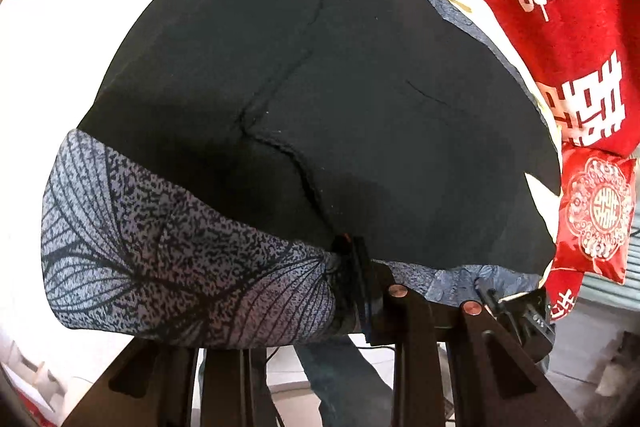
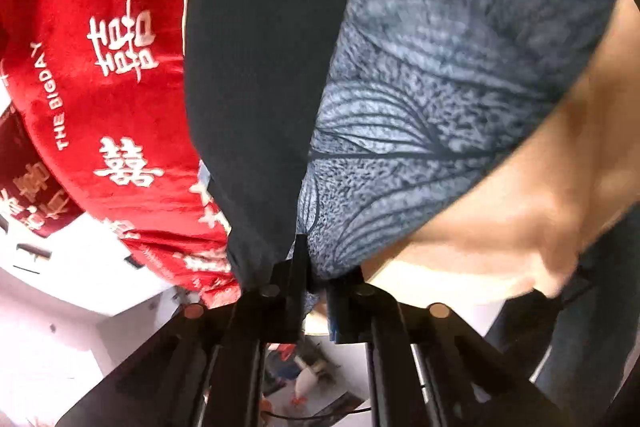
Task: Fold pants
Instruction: 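Carry the cuffs with both grippers over toward the waistband and release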
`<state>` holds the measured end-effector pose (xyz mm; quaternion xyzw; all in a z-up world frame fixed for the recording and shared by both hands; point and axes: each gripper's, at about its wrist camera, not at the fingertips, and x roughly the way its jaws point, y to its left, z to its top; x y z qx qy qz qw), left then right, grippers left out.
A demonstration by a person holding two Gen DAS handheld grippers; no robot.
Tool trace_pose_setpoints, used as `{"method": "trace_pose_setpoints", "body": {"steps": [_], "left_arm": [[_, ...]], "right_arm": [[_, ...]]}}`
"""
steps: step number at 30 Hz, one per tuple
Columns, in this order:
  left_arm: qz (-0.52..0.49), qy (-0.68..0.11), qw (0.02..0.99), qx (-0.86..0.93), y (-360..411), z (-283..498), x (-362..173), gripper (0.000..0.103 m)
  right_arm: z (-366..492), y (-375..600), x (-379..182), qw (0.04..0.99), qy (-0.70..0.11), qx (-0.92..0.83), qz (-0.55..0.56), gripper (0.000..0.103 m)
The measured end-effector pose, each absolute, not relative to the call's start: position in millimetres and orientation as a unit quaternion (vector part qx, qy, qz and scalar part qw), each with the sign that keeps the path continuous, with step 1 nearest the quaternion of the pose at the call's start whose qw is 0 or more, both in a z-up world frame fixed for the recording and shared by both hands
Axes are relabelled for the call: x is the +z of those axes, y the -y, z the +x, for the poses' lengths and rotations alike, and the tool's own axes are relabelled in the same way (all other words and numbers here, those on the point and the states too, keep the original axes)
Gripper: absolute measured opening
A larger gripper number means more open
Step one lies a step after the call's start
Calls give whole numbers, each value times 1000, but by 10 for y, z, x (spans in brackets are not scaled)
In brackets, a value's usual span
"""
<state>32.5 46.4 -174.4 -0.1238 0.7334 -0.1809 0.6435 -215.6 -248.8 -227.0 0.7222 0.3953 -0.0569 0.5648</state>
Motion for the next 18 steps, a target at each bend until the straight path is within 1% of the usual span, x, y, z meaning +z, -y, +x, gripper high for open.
{"method": "trace_pose_setpoints", "body": {"steps": [6, 10, 13, 18], "left_arm": [[-121, -708, 666, -204, -497, 416, -1385, 30], [-134, -678, 690, -213, -383, 695, -1081, 30], [-134, -657, 706, -226, -163, 1010, -962, 30], [-117, -632, 736, -213, 235, 1611, -986, 30]], "right_arm": [[-1717, 2681, -1429, 645, -437, -27, 626, 8], [-1334, 2908, -1094, 669, -448, -2, 592, 8], [-896, 3176, -970, 684, -463, 18, 564, 10], [-57, 3567, -1075, 686, -501, 36, 527, 11]]}}
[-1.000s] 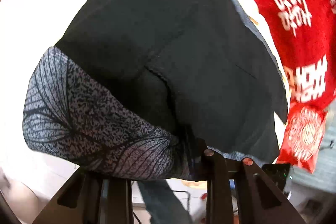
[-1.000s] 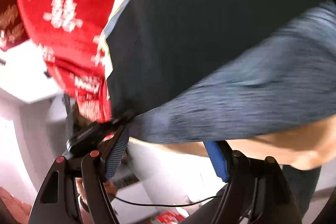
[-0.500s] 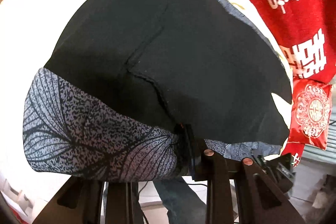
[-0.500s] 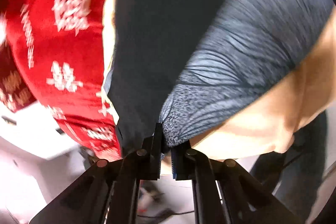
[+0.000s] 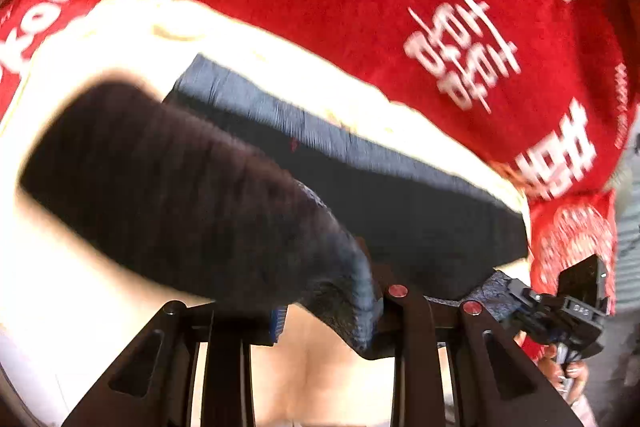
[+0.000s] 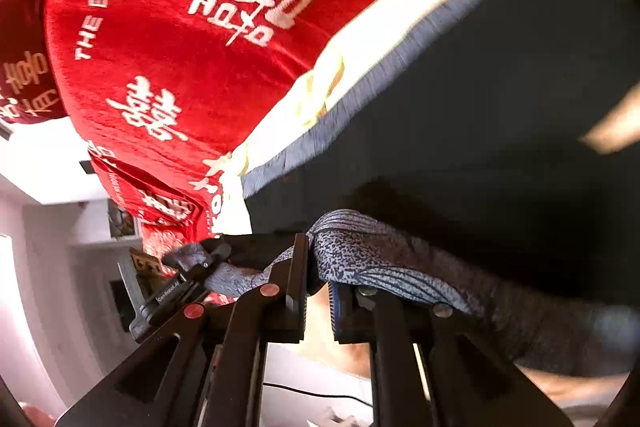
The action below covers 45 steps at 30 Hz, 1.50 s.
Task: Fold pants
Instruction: 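Carry the cuffs with both grippers over toward the waistband and release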
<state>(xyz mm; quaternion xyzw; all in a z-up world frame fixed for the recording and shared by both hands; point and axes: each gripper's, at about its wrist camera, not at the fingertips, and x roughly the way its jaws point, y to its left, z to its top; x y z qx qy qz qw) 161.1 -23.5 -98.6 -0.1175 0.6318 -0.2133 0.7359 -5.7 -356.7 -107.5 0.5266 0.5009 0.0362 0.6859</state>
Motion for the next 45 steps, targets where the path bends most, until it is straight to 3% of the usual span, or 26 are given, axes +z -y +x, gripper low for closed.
{"method": "trace_pose_setpoints", "body": {"steps": [4, 6, 10, 11, 13, 14, 15, 17, 19, 21, 25, 30, 32, 36, 37, 39, 45], "left_arm": [[-100, -631, 749, -175, 437, 2064, -1316, 30], [-78, -629, 760, -144, 482, 2227, -1489, 43], [-82, -657, 741, -111, 489, 2512, -1747, 44], [-82, -660, 739, -108, 485, 2536, -1729, 44], [-67, -656, 744, -108, 478, 2528, -1636, 45], [-55, -654, 747, -109, 468, 2503, -1575, 48], [-46, -652, 749, -108, 455, 2469, -1506, 58], [-30, -639, 763, -89, 390, 2385, -1348, 73], [-32, -633, 769, -85, 315, 2295, -1226, 73], [-27, -630, 772, -80, 311, 2202, -1184, 73], [15, -643, 759, -100, 766, 2124, -1381, 73], [67, -625, 773, -89, 1214, 2268, -1761, 73], [69, -624, 775, -72, 1239, 2425, -1939, 73], [97, -620, 776, -69, 1358, 2455, -1857, 73], [95, -620, 776, -70, 1335, 2416, -1794, 73], [99, -624, 772, -67, 1288, 2321, -1698, 73], [132, -655, 740, -74, 1224, 1672, -1545, 73]], "right_arm": [[579, 3754, -1440, 677, -539, 43, 500, 11], [864, 3801, -1702, 670, -564, 44, 482, 12], [1179, 3894, -2066, 639, -585, 44, 497, 12], [1195, 3893, -2055, 636, -586, 49, 500, 19], [1198, 3855, -1947, 642, -587, 64, 489, 44], [1194, 3824, -1852, 650, -586, 72, 478, 70], [1186, 3780, -1721, 660, -588, 78, 461, 82], [1136, 3676, -1444, 689, -596, 73, 406, 82], [1056, 3572, -1278, 709, -600, 69, 364, 80], [967, 3405, -1195, 718, -604, 83, 335, 45], [957, 3020, -1390, 713, -643, 98, 262, 36], [1373, 2953, -1620, 759, -621, 62, 183, 36], [1526, 3068, -1895, 735, -640, 55, 217, 34], [1532, 3202, -1775, 736, -617, 51, 275, 37], [1480, 3223, -1718, 739, -610, 51, 282, 40], [1290, 3250, -1541, 748, -600, 59, 278, 63], [577, 3321, -1225, 747, -600, 46, 282, 67]]}}
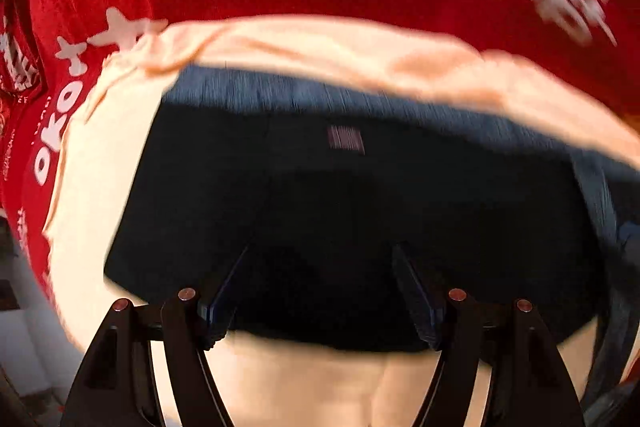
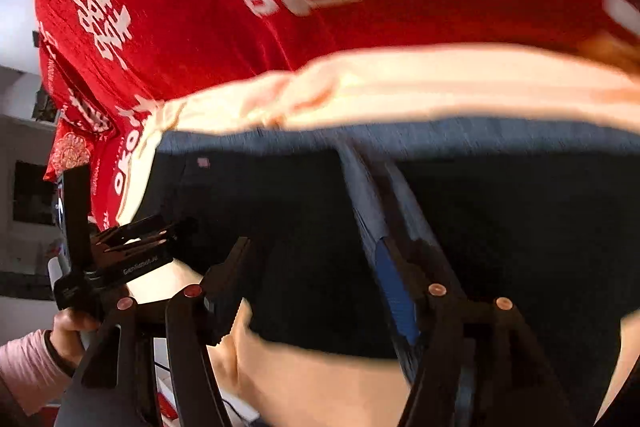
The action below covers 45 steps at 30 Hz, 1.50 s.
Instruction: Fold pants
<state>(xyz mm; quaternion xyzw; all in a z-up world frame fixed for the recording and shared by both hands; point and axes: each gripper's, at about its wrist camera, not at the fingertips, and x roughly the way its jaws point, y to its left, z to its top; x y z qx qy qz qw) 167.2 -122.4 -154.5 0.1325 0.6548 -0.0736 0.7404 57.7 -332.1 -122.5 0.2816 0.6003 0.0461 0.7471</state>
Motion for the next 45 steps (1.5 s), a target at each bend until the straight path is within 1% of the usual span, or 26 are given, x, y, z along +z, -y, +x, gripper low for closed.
{"method": "trace_pose_setpoints", "body": {"steps": [7, 13, 17, 25, 29, 30, 34, 35, 36, 38, 40, 45], "left_arm": [[134, -699, 696, -92, 1413, 907, -1552, 73], [170, -702, 681, -125, 1736, 555, -1589, 73], [185, -689, 683, -159, 1943, 403, -1518, 73], [218, -662, 684, -216, 2085, 142, -1390, 73], [230, -651, 682, -239, 2130, 17, -1275, 73], [232, -646, 684, -247, 2212, -151, -1213, 73], [234, -634, 680, -284, 2242, -266, -1064, 73], [235, -631, 679, -292, 2261, -306, -1033, 79], [237, -627, 680, -297, 2322, -372, -1004, 93], [235, -616, 684, -311, 2265, -480, -918, 94], [238, -615, 680, -321, 2267, -520, -925, 94], [248, -624, 665, -325, 2480, -677, -965, 94]], "right_arm": [[-351, 3694, -1224, 722, -616, -20, 316, 67], [-865, 3872, -1200, 711, -614, -76, 334, 67], [-1229, 3895, -1169, 703, -607, -120, 351, 67], [-1848, 3683, -1067, 692, -586, -175, 384, 69], [-2166, 3579, -934, 690, -568, -200, 401, 73], [-2252, 3563, -878, 693, -559, -209, 406, 74], [-2544, 3550, -714, 698, -532, -239, 416, 74], [-2613, 3553, -681, 699, -526, -245, 417, 74], [-2683, 3557, -647, 701, -521, -252, 416, 76], [-2803, 3578, -594, 703, -511, -261, 420, 79], [-2881, 3615, -580, 702, -504, -265, 427, 80], [-3150, 3758, -591, 695, -494, -265, 450, 89]]}}
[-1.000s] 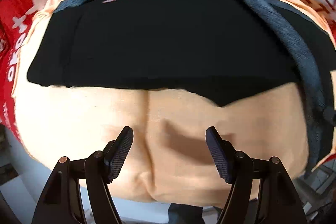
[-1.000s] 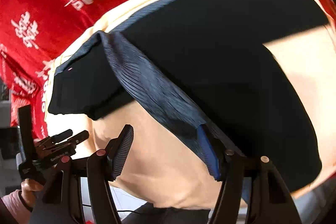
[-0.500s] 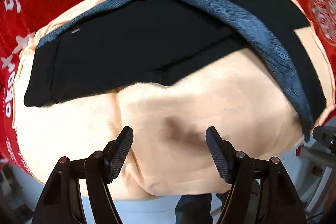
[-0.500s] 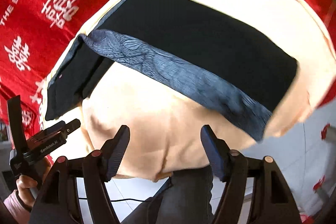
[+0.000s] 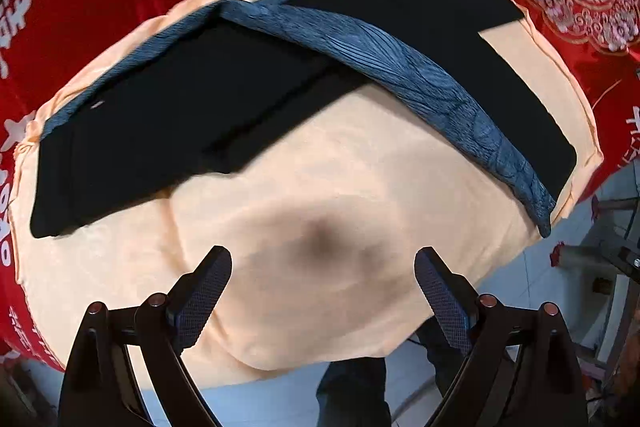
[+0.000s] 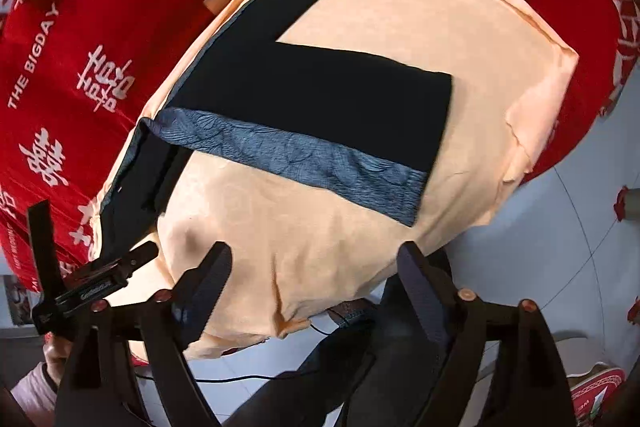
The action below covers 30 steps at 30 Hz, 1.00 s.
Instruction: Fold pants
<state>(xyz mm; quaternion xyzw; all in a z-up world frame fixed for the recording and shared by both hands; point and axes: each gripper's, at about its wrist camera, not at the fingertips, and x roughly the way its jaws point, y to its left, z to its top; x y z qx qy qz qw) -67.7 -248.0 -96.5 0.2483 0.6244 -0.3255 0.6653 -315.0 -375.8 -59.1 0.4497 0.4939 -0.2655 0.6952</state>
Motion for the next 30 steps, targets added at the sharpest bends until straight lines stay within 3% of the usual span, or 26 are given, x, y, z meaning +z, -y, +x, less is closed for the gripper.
{"method": "trace_pose_setpoints", "body": {"steps": [13, 30], "left_arm": [[261, -627, 656, -330, 3187, -899, -982, 94], [259, -631, 657, -320, 3366, -857, -1158, 94]], "right_arm": [[-3356, 4112, -803, 671, -530, -260, 449, 91], [-3402, 4213, -1173, 675, -544, -227, 443, 92]]}}
